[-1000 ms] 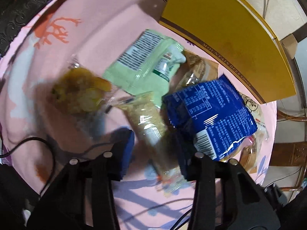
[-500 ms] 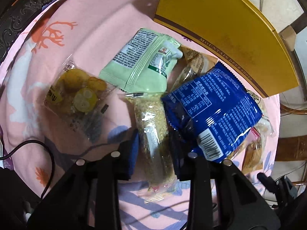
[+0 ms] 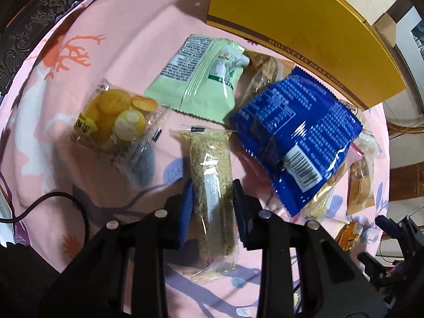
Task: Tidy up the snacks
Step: 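Carry both snacks over the yellow box and open both tools inside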
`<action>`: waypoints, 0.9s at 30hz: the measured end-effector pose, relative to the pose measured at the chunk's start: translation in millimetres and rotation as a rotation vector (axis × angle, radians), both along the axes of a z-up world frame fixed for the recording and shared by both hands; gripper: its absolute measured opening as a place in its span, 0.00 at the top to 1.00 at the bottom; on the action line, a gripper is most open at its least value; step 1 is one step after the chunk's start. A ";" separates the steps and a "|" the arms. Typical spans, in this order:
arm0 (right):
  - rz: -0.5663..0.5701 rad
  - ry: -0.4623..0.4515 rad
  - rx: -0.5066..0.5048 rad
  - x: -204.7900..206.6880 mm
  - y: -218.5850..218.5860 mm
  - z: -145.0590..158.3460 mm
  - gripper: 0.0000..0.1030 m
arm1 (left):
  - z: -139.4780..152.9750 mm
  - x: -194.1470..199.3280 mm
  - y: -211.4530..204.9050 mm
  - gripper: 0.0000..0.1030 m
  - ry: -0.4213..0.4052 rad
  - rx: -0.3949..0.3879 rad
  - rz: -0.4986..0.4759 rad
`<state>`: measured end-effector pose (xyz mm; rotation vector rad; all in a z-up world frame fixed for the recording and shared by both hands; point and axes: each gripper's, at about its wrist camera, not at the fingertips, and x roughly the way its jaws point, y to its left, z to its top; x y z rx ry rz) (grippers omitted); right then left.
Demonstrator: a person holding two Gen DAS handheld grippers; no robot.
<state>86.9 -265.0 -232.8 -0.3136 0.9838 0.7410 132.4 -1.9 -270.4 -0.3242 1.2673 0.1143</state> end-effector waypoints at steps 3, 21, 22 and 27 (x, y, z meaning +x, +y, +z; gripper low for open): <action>0.002 0.008 -0.041 -7.1 -2.8 -8.5 0.37 | -0.3 -1.1 -1.9 0.71 -0.004 0.012 -0.011; -0.026 -0.072 -0.131 -8.1 14.4 -6.1 0.65 | 7.9 0.1 -8.8 0.72 -0.044 0.059 -0.096; -0.033 -0.077 -0.124 -6.2 14.6 -2.0 0.65 | 11.2 -0.7 -8.4 0.72 -0.050 0.063 -0.100; -0.055 -0.120 -0.098 -3.2 21.0 17.8 0.65 | 29.3 -1.0 -9.8 0.72 -0.086 0.083 -0.114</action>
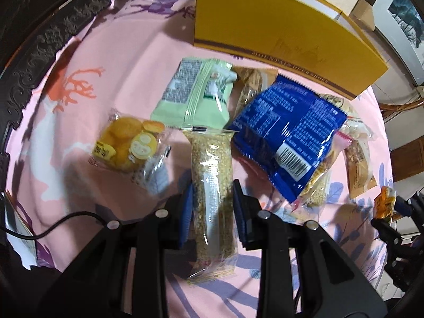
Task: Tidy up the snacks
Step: 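Carry both snacks over the yellow box and open both tools inside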
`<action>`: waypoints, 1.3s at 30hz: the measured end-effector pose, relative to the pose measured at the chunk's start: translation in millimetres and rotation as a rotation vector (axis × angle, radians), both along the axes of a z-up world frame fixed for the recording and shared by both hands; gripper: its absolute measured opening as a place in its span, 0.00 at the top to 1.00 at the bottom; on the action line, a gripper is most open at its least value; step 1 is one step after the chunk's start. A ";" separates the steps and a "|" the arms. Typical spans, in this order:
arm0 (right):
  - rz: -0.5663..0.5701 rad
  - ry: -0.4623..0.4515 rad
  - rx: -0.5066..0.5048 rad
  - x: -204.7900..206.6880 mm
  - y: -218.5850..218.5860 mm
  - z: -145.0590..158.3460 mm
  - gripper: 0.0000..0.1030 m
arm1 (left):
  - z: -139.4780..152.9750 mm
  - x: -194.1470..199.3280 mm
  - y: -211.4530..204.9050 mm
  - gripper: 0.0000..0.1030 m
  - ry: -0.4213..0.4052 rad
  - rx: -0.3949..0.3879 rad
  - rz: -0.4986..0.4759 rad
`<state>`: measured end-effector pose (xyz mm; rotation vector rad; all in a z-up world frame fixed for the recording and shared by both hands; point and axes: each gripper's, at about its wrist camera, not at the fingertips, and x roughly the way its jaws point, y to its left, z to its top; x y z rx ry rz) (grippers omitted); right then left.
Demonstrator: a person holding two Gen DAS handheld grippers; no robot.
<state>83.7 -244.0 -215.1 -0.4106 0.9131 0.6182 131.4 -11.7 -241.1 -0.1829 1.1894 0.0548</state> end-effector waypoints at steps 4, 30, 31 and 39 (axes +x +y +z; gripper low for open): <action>-0.033 -0.036 0.025 6.9 2.1 17.1 0.65 | 15.4 -0.9 -0.3 0.72 -0.040 0.003 -0.012; -0.312 -0.273 0.325 122.3 -32.5 144.1 0.65 | 205.9 103.8 15.3 0.72 -0.479 -0.098 -0.106; -0.322 -0.283 0.340 128.7 -33.0 149.5 0.65 | 212.7 110.4 13.2 0.72 -0.494 -0.098 -0.109; -0.438 -0.290 0.465 189.8 -34.0 164.8 0.65 | 236.1 177.7 -12.7 0.72 -0.568 -0.108 -0.134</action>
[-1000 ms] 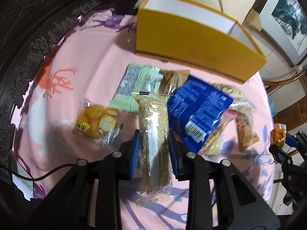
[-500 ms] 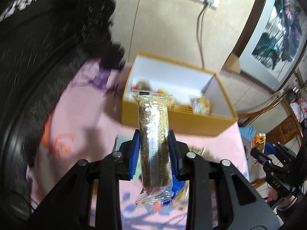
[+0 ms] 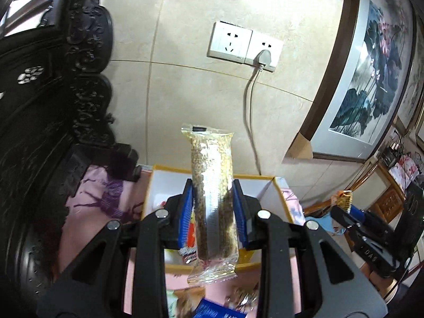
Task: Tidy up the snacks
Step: 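Carry both snacks over the yellow box and open both tools inside, then move both tools back over the remaining snack pile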
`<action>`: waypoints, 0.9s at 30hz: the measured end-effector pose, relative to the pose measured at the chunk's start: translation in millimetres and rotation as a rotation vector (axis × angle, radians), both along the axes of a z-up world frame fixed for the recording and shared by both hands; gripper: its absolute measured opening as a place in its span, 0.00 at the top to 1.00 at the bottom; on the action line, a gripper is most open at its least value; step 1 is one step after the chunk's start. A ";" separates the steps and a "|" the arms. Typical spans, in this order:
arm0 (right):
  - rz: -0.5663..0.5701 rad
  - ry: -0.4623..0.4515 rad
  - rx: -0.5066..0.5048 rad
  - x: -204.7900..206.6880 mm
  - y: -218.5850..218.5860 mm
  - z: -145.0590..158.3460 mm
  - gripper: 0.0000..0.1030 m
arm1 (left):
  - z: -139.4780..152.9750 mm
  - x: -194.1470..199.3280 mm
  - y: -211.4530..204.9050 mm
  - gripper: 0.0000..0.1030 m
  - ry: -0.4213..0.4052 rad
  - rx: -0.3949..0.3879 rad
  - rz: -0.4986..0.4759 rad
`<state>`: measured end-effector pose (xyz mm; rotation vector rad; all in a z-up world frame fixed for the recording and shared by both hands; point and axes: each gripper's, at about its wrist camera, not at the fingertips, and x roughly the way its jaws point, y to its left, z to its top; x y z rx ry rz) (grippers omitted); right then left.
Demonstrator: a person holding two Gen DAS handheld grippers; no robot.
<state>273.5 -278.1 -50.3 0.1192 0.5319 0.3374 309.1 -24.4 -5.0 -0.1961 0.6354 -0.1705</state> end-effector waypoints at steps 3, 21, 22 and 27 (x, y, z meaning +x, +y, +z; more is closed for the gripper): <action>-0.008 0.003 0.001 16.0 7.2 -2.1 0.65 | -9.3 20.6 -11.9 0.72 0.012 0.013 -0.003; -0.115 0.068 -0.060 1.8 12.5 -7.4 0.01 | -21.8 1.3 -2.2 0.09 0.065 -0.085 0.049; -0.126 0.081 -0.065 -2.4 10.8 -10.1 0.01 | -23.8 -4.8 -1.8 0.09 0.071 -0.081 0.045; -0.148 0.170 -0.059 -44.7 -6.3 -40.1 0.01 | -45.4 -54.2 5.3 0.06 0.093 -0.028 0.041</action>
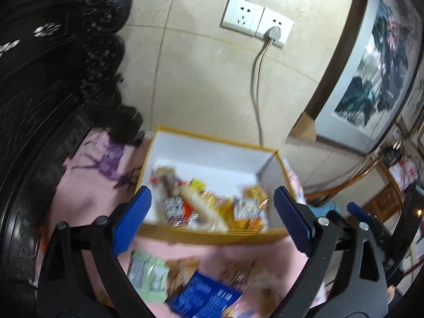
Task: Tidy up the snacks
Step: 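Move both tools back over the remaining snack pile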
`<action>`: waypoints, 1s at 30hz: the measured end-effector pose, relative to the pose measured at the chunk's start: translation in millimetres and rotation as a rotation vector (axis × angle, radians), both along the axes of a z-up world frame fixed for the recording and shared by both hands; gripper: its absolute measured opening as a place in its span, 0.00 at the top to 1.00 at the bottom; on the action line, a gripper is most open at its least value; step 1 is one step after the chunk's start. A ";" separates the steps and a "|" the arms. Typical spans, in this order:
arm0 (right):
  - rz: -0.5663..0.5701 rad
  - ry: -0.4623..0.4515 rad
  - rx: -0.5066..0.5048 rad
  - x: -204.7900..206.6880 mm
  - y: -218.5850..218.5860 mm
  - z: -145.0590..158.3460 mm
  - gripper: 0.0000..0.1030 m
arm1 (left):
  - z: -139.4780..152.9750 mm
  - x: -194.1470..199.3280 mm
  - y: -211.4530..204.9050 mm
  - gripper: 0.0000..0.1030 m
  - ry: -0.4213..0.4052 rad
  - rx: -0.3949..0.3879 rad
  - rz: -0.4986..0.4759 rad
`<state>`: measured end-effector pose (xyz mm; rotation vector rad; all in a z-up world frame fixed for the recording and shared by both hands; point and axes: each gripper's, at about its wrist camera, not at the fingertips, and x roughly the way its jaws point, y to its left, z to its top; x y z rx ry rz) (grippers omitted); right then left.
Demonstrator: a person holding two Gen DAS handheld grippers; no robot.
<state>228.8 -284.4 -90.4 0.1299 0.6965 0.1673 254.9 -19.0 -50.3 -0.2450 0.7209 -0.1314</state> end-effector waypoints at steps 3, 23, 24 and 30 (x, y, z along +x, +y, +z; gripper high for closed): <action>0.046 0.084 0.084 -31.9 -10.6 -31.4 0.01 | -20.5 -36.4 7.5 0.06 0.013 0.051 0.013; 0.035 0.383 -0.074 -94.4 12.4 -156.4 0.01 | -100.8 -173.6 30.1 0.06 0.185 0.205 0.019; 0.029 0.388 -0.083 -91.3 12.6 -160.5 0.01 | -99.3 -173.8 30.1 0.06 0.182 0.208 0.020; 0.005 0.375 -0.118 -77.9 19.4 -166.9 0.01 | -98.2 -179.2 40.4 0.06 0.196 0.181 0.043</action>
